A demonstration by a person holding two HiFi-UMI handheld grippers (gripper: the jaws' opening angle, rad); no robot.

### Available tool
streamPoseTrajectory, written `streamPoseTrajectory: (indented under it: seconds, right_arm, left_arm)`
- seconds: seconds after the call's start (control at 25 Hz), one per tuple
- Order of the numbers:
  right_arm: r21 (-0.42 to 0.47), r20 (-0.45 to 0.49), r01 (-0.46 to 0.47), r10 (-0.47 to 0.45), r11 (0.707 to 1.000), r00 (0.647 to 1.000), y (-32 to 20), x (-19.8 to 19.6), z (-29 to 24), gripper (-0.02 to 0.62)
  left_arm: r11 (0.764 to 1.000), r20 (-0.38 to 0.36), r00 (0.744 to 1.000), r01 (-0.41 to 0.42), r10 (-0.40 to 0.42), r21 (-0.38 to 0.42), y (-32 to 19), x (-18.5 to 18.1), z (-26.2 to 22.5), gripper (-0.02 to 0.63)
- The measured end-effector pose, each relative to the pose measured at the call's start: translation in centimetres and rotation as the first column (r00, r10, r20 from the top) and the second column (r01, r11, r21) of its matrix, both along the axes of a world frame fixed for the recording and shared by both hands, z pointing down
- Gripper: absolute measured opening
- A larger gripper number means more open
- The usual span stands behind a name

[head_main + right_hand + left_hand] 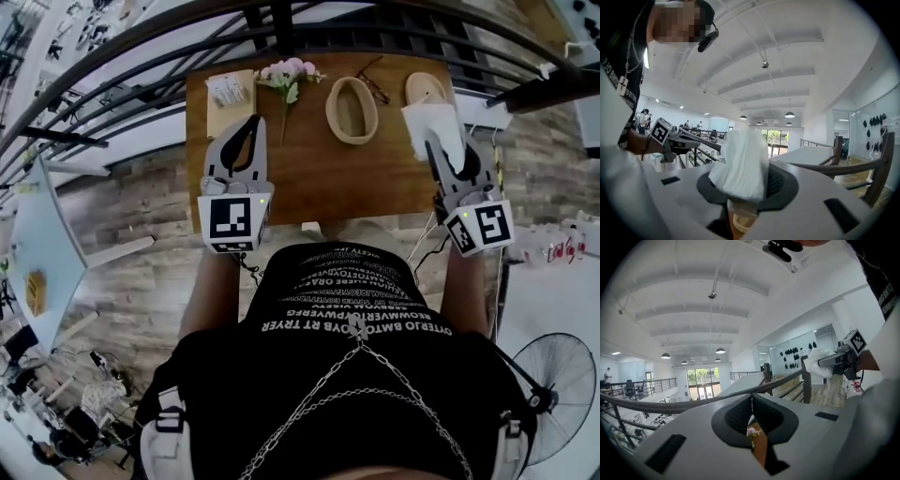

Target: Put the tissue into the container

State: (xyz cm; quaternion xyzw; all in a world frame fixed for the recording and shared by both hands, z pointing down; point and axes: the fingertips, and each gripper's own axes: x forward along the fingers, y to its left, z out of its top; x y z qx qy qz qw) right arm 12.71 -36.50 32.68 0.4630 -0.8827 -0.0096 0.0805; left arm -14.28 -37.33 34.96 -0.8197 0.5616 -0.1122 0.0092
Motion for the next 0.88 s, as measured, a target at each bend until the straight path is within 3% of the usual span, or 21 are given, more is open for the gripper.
streamPoseTrajectory:
  seconds: [0.4, 0.64, 0.88]
  right_arm:
    - [-0.089, 0.002, -0.057, 0.057, 0.994, 0.998, -3.0, 2.2, 3.7, 0.123]
    - [-0.171, -0.006, -0.015, 0.015, 0.985, 1.0, -6.9, 2.1, 8.8, 0.123]
    - [-0.299, -0.025, 0.046, -0.056, 0.953, 0.998, -11.4, 1.0, 16.5, 0.123]
  left_arm:
    - [0.999, -0.032, 0.999, -0.039, 0.039, -0.019, -2.7, 1.7, 0.5, 0.029]
    - [0.999, -0.026, 1.0, -0.008, 0.007, -0.036, -5.1, 2.1, 0.8, 0.03]
    - [0.997, 0.011, 1.0, 0.03, -0.029, -0.071, -8.0, 2.3, 2.1, 0.029]
